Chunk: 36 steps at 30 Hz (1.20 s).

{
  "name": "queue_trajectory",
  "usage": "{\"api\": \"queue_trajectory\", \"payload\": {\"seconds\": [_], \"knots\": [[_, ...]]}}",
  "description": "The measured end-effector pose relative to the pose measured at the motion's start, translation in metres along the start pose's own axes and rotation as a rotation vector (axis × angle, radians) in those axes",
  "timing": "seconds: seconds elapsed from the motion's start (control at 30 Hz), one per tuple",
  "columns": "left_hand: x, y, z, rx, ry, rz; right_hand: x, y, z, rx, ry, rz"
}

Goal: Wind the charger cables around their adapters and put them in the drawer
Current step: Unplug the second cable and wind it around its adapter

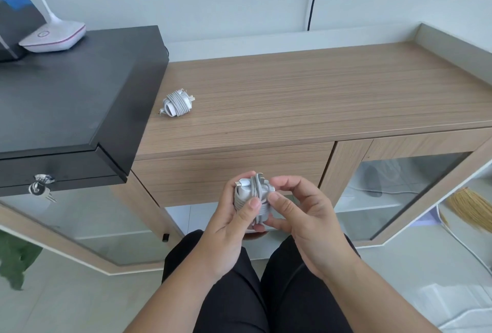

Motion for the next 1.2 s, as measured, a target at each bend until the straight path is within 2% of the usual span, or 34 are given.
{"api": "queue_trajectory", "payload": {"seconds": [0.23,0.4,0.53,1.03,1.2], "knots": [[-0.006,-0.003,-0.003,-0.075,-0.064,0.028,0.007,-0.009,0.003,0.107,-0.019,0.0],[-0.005,-0.004,-0.001,-0.036,-0.022,-0.005,0.006,-0.004,0.002,0.031,-0.017,-0.013],[-0.004,-0.002,0.001,-0.038,-0.028,-0.017,0.006,-0.006,0.003,0.039,-0.031,-0.039],[0.005,-0.004,0.009,-0.088,0.055,0.073,0.008,-0.015,0.005,-0.053,-0.02,-0.201],[0.004,-0.005,0.008,-0.048,0.07,0.096,-0.005,-0.015,0.006,-0.119,-0.057,-0.257]]}}
Point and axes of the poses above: each hand's wrist, its own z-axis towards the middle knuckle, its own y-axis out of the palm, x = y × z, the point moved 4 cm from there along z, towards the middle knuckle, and after that the axes turned 13 degrees about z, right-handed, at the moved point
